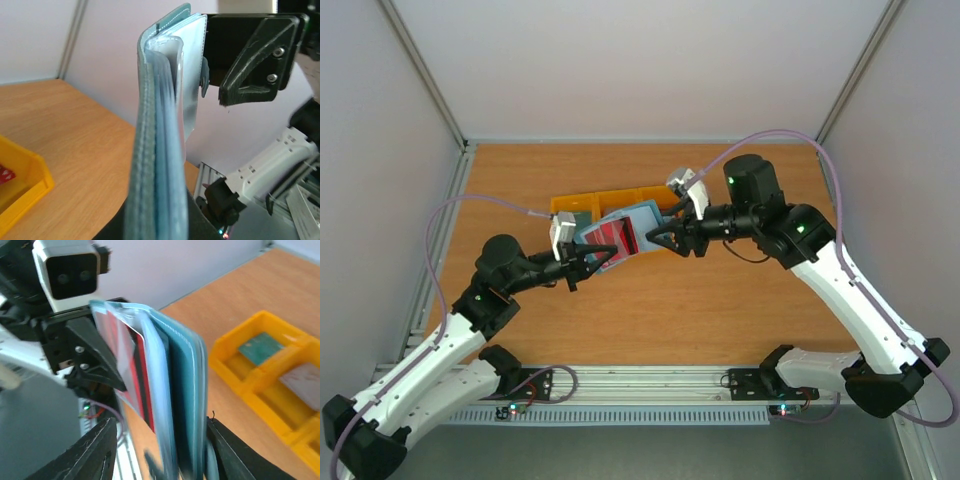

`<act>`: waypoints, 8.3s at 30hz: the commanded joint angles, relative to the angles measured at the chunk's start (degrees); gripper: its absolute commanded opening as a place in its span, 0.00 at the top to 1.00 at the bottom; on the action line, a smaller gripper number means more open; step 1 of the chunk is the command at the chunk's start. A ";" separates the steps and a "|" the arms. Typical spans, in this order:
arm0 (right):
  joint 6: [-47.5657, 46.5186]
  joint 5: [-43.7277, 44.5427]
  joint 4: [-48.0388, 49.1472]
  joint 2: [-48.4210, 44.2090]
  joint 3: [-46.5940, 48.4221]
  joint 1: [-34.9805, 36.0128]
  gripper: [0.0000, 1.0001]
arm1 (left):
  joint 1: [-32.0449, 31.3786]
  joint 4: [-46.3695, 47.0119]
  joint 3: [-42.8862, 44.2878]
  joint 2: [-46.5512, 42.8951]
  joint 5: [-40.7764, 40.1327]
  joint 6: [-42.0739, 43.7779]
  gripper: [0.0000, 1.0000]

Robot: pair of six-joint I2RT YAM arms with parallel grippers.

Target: Take the credit cards out of the card holder

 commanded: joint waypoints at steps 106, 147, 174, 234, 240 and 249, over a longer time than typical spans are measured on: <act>-46.51 62.73 14.56 42.23 8.48 -0.79 0.99 | 23.30 -15.07 -18.90 -17.42 -29.52 -18.10 1.00; -46.97 64.06 6.13 48.93 8.11 0.56 0.58 | 23.38 -14.92 -19.36 -17.28 -29.12 -19.06 1.00; -9.10 7.80 13.38 8.91 0.24 1.69 0.18 | 23.30 7.65 -16.85 -16.46 1.75 -12.24 1.00; 1.06 -22.17 26.89 11.84 -4.45 1.79 0.99 | 18.55 7.11 -10.86 -15.68 12.47 -5.94 0.54; -2.03 -22.56 23.30 11.99 -3.42 1.79 0.91 | 18.50 7.36 -11.44 -15.91 10.89 -6.14 0.99; -5.79 7.86 11.13 3.82 -0.67 0.36 0.48 | 18.25 -20.77 -5.57 -14.59 -19.18 3.22 1.00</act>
